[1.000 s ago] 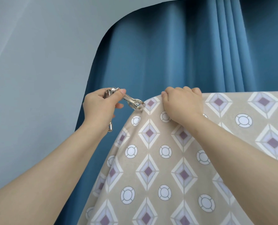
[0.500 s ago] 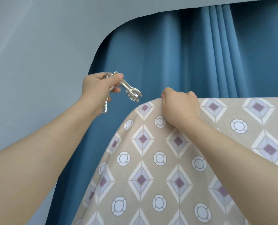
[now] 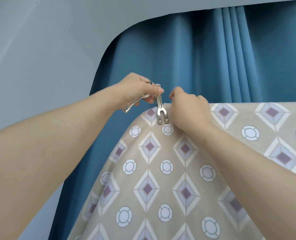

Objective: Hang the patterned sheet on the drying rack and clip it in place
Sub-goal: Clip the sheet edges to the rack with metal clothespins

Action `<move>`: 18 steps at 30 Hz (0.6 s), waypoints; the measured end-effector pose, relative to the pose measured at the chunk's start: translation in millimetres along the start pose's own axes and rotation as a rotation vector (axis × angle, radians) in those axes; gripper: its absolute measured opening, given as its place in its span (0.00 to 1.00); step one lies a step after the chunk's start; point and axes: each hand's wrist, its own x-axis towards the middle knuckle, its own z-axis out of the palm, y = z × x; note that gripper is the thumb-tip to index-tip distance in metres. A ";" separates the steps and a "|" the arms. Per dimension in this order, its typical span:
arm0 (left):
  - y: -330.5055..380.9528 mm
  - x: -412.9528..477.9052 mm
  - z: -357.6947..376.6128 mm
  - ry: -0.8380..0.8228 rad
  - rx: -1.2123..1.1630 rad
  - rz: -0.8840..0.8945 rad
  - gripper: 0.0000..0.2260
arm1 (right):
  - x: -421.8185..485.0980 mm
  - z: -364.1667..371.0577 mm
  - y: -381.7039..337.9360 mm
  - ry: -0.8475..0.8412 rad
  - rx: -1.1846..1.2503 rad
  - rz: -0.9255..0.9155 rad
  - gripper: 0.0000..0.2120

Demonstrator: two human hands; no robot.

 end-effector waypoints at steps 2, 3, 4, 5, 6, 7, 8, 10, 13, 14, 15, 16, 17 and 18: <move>-5.3 -2.7 5.1 -0.016 -0.026 -0.009 0.04 | -0.8 1.8 3.9 -0.002 0.002 0.013 0.16; -7.9 -5.0 6.4 -0.028 -0.037 -0.019 0.04 | -1.3 2.6 5.8 -0.005 -0.002 0.022 0.16; -10.7 -7.9 7.4 -0.040 -0.036 -0.030 0.04 | -2.3 3.6 6.9 -0.007 -0.005 0.028 0.16; -13.1 -10.3 8.6 -0.044 -0.030 -0.037 0.05 | -3.1 4.6 7.9 -0.006 -0.002 0.023 0.16; -15.3 -12.7 8.7 -0.030 -0.029 -0.044 0.06 | -3.4 5.3 7.5 -0.007 0.014 0.013 0.16; -17.1 -14.7 9.0 0.010 -0.056 -0.054 0.06 | -4.5 5.2 6.6 -0.015 0.048 0.008 0.16; -17.9 -17.2 9.0 0.080 -0.130 -0.074 0.06 | -6.3 5.0 4.7 -0.028 0.094 0.010 0.17; -17.1 -25.0 8.6 0.250 -0.377 -0.115 0.05 | -14.7 1.2 0.3 -0.021 0.216 0.025 0.16; -13.1 -42.5 14.6 0.426 -0.628 -0.107 0.08 | -40.8 -4.6 -10.7 0.051 0.605 0.068 0.11; -11.2 -49.1 17.3 0.458 -0.667 -0.096 0.09 | -51.1 -6.8 -16.3 0.018 0.790 0.083 0.09; -9.8 -54.5 19.7 0.478 -0.695 -0.090 0.10 | -60.2 -10.2 -21.8 -0.067 0.949 0.090 0.08; -8.0 -59.7 21.2 0.491 -0.721 -0.091 0.10 | -67.5 -14.3 -26.8 -0.178 1.066 0.096 0.07; -6.8 -63.8 22.2 0.496 -0.751 -0.092 0.11 | -72.7 -17.3 -30.4 -0.282 1.124 0.099 0.08; -5.5 -68.1 22.7 0.489 -0.777 -0.097 0.11 | -75.4 -19.1 -32.9 -0.361 1.142 0.098 0.08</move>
